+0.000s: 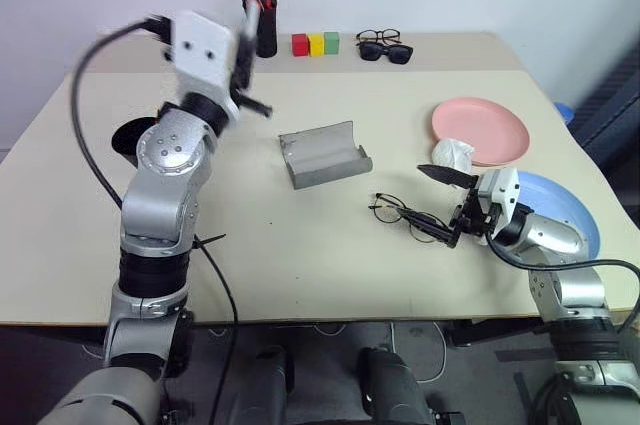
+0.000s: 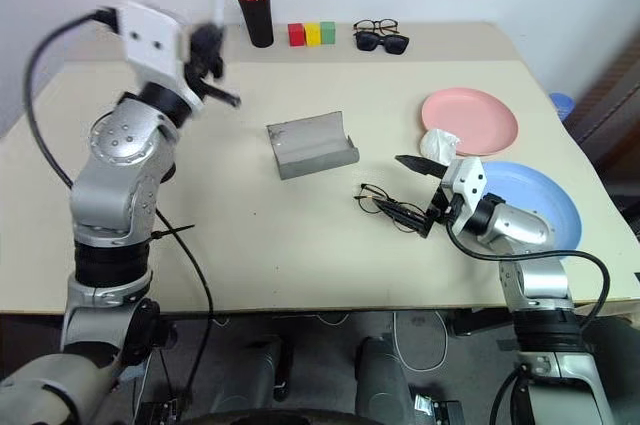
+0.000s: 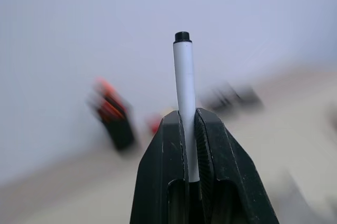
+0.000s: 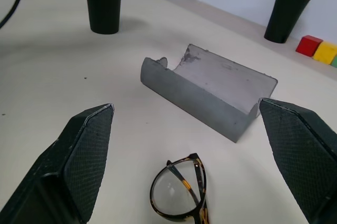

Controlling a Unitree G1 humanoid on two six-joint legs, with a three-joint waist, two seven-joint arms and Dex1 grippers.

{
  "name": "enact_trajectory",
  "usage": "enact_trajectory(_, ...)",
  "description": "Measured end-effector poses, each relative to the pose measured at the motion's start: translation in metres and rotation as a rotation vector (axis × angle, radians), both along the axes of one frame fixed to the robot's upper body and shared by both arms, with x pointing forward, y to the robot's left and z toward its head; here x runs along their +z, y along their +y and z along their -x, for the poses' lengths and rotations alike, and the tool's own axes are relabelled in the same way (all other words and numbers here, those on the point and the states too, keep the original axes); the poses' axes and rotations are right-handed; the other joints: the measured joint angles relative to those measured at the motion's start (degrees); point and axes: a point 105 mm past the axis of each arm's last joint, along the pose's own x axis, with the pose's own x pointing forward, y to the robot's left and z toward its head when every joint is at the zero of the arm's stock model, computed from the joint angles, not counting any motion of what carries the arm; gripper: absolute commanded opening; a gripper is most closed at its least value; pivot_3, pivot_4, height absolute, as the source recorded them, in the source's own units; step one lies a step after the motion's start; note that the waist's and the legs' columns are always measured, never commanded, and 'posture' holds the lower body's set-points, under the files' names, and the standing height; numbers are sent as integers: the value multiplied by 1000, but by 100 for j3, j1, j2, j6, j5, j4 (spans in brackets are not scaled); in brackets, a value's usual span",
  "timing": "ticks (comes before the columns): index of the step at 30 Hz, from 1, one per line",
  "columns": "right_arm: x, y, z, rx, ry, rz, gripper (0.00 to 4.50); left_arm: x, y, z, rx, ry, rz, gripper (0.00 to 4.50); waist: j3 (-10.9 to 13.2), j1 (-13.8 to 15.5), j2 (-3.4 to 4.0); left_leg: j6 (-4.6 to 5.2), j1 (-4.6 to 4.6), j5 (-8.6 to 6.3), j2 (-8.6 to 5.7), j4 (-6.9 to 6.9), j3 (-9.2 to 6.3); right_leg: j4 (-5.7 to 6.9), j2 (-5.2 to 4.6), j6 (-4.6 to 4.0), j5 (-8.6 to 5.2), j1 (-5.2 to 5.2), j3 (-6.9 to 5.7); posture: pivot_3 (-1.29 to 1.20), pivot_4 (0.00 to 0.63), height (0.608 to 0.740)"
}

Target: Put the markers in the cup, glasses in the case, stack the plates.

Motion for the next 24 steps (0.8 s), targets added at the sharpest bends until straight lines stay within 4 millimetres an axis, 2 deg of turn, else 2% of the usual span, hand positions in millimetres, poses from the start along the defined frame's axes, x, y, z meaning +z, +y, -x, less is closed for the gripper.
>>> enact_trajectory(5, 8, 9, 1, 54, -22, -42, 4500, -4, 60, -8, 246, -126, 184, 21, 3, 23, -7, 1, -5, 0, -1, 6, 0, -5, 0, 20, 10, 4, -1, 0, 150, 740)
enact_trajectory(8, 16, 20, -1, 98, -41, -74, 4500, -10, 80, -8, 367, -156, 197, 21, 3, 29, -7, 1, -4, 0, -2, 6, 0, -3, 0, 23, 12, 5, -1, 0, 150, 740)
enact_trajectory(13, 30, 34, -5, 153, -56, -132, 4500, -27, 91, -4, 462, -142, 170, 21, 3, 23, -7, 1, -4, 0, -2, 5, -1, -1, 2, 27, 14, 5, -2, 0, 150, 740)
enact_trajectory(18, 38, 43, -7, 187, -71, -149, 4500, -35, 92, -1, 493, -137, 166, 21, 2, 15, -7, 0, -3, 0, -2, 4, 0, -1, 2, 27, 14, 5, -2, 0, 150, 740)
enact_trajectory(24, 37, 47, -7, 193, -52, -153, 4500, -71, 93, 4, 516, -32, 179, 21, 1, 12, -6, 0, -3, 0, -1, 4, 0, 2, 2, 27, 14, 3, -2, 0, 150, 740)
